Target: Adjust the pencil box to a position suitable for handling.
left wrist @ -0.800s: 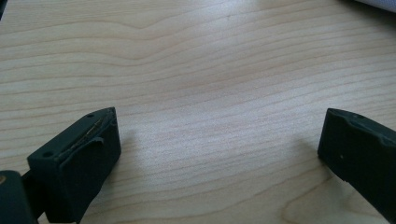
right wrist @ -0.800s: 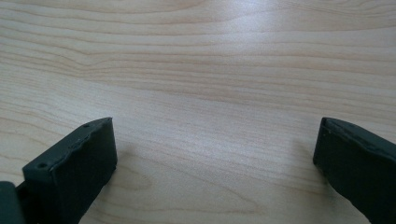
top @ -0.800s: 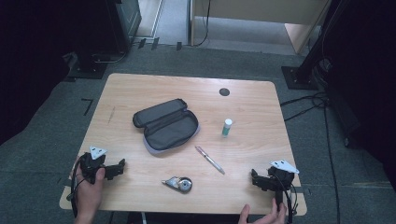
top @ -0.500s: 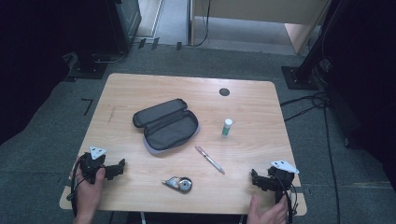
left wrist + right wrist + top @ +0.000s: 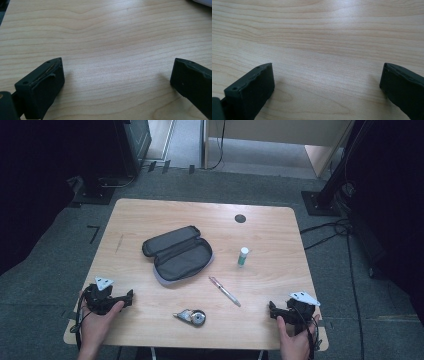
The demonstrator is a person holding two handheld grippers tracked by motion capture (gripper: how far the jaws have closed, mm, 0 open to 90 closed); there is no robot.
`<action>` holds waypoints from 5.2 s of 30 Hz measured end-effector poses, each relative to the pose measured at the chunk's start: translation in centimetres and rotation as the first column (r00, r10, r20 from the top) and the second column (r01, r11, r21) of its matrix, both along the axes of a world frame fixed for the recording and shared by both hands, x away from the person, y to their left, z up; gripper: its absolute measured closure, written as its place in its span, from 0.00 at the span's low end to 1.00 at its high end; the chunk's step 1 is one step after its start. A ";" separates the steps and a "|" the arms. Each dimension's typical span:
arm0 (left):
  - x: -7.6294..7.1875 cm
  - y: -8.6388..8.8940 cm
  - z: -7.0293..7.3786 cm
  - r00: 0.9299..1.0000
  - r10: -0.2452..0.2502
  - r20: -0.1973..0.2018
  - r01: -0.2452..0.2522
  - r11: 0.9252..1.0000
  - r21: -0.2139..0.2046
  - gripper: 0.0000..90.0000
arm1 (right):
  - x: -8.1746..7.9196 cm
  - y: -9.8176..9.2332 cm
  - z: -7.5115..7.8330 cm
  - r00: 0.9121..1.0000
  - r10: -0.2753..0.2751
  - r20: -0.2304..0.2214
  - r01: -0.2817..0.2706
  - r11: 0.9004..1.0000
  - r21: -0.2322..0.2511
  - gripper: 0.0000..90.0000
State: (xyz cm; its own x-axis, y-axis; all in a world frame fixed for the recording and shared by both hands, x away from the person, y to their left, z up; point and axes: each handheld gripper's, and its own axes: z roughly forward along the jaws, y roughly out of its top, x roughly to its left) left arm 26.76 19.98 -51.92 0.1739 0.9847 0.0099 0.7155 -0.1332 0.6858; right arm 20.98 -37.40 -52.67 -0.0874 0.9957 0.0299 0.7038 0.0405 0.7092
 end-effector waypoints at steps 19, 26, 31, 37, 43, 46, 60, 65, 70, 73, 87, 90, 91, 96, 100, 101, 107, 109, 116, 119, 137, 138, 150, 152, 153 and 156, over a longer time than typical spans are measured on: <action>1.2 -1.3 4.1 0.997 0.058 0.058 -0.049 0.988 -0.146 0.00 | 0.0 0.0 0.0 1.000 0.007 0.002 -0.007 1.000 -0.003 0.00; 1.3 -2.1 4.3 0.997 0.041 0.067 -0.031 0.988 -0.151 0.00 | 0.0 0.0 0.0 1.000 0.008 0.002 -0.008 1.000 -0.004 0.00; 1.6 -2.8 4.5 0.996 0.026 0.082 -0.012 0.986 -0.169 0.00 | 0.0 0.0 0.0 1.000 0.008 0.002 -0.008 1.000 -0.005 0.00; 2.0 -4.1 4.3 0.996 -0.011 0.088 0.026 0.984 -0.176 0.00 | 0.0 0.0 0.0 1.000 0.008 0.002 -0.008 1.000 -0.005 0.00; 2.7 -4.9 4.8 0.995 -0.029 0.094 0.049 0.975 -0.216 0.00 | 0.0 0.0 0.0 1.000 0.008 0.002 -0.008 1.000 -0.005 0.00; 3.3 -5.4 5.0 0.995 -0.047 0.089 0.066 0.972 -0.225 0.00 | 0.0 0.0 0.0 1.000 0.007 0.002 -0.007 1.000 -0.005 0.00; 5.5 -8.4 4.6 0.998 -0.050 0.023 0.054 0.981 -0.186 0.11 | 0.0 0.0 0.0 1.000 0.008 0.002 -0.008 1.000 -0.006 0.00; 5.8 -8.9 4.3 0.999 -0.043 0.010 0.044 0.985 -0.167 0.17 | 0.0 0.0 0.0 1.000 0.006 0.001 -0.006 1.000 -0.004 0.00; 5.7 -9.0 4.4 0.999 -0.038 0.020 0.040 0.988 -0.150 0.29 | 0.0 0.0 0.0 1.000 0.008 0.002 -0.008 1.000 -0.006 0.00; 5.7 -9.1 4.4 0.999 -0.036 0.016 0.038 0.990 -0.137 0.32 | 0.0 0.0 0.0 1.000 0.008 0.002 -0.008 1.000 -0.006 0.00; 5.7 -10.7 4.2 0.999 -0.032 0.009 0.033 0.996 -0.089 0.43 | 0.0 0.0 0.0 1.000 0.010 0.000 -0.010 1.000 -0.007 0.00; 5.7 -11.3 4.2 1.000 -0.026 0.006 0.026 0.997 -0.069 0.40 | 0.0 0.0 0.0 1.000 0.010 -0.001 -0.010 1.000 -0.006 0.00; 5.7 -11.4 4.1 1.000 -0.022 0.009 0.022 0.997 -0.067 0.41 | 0.0 0.0 0.0 1.000 0.010 -0.001 -0.010 1.000 -0.006 0.00; 5.8 -11.6 4.0 1.000 -0.004 0.003 0.004 0.998 -0.064 0.45 | 0.0 0.0 0.0 1.000 0.010 0.000 -0.010 1.000 -0.006 0.00; 5.7 -11.8 4.1 1.000 -0.014 -0.004 0.014 0.999 -0.050 0.49 | 0.0 0.0 0.0 1.000 0.010 -0.001 -0.010 1.000 -0.006 0.00; 5.7 -12.0 4.1 1.000 -0.013 -0.001 0.013 0.999 -0.043 0.53 | 0.0 0.0 0.0 1.000 0.009 0.001 -0.009 1.000 -0.006 0.00; 6.0 -12.6 3.9 1.000 -0.019 -0.019 0.018 0.999 -0.028 0.57 | 0.0 0.0 0.0 1.000 0.008 0.002 -0.008 1.000 -0.006 0.00; 6.1 -12.7 3.7 1.000 -0.015 -0.018 0.015 1.000 -0.022 0.61 | 0.0 0.0 0.0 1.000 0.008 0.001 -0.008 1.000 -0.007 0.00; 7.0 -12.7 3.5 1.000 -0.008 0.011 0.008 1.000 -0.016 0.82 | 0.0 0.0 0.0 1.000 0.008 0.001 -0.008 1.000 -0.006 0.00; 7.5 -12.6 3.4 1.000 -0.018 0.018 0.019 0.999 -0.030 0.88 | 0.0 0.0 0.0 1.000 0.007 0.001 -0.007 1.000 -0.005 0.00; 9.8 -13.1 3.2 0.989 -0.130 0.063 0.133 0.991 -0.035 0.99 | 0.0 0.0 0.0 1.000 0.003 0.002 -0.003 1.000 -0.005 0.00; 9.8 -13.1 3.2 0.989 -0.130 0.063 0.133 0.991 -0.035 0.99 | 0.0 0.0 0.0 1.000 0.003 0.002 -0.003 1.000 -0.005 0.00; 9.9 -13.0 2.6 0.958 -0.260 0.122 0.263 0.965 -0.010 1.00 | 0.0 0.0 0.0 1.000 0.002 0.002 -0.002 1.000 -0.004 0.00; 9.9 -13.0 2.6 0.955 -0.270 0.125 0.273 0.962 -0.007 1.00 | 0.0 0.0 0.0 1.000 0.002 0.002 -0.002 1.000 -0.005 0.00; 9.9 -13.0 2.7 0.952 -0.280 0.123 0.282 0.959 0.001 1.00 | 0.0 0.0 0.0 1.000 0.002 0.002 -0.002 1.000 -0.004 0.00; 10.0 -13.0 2.8 0.948 -0.291 0.127 0.294 0.956 -0.001 1.00 | 0.0 0.0 0.0 1.000 0.002 0.002 -0.002 1.000 -0.005 0.00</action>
State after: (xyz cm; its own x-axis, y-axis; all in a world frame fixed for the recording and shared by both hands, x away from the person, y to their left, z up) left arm 36.79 6.94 -49.07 0.4532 0.8909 0.0307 0.5565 -0.3096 0.7710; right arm 20.97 -37.42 -52.68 -0.0892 0.9957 0.0252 0.7021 0.0449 0.7106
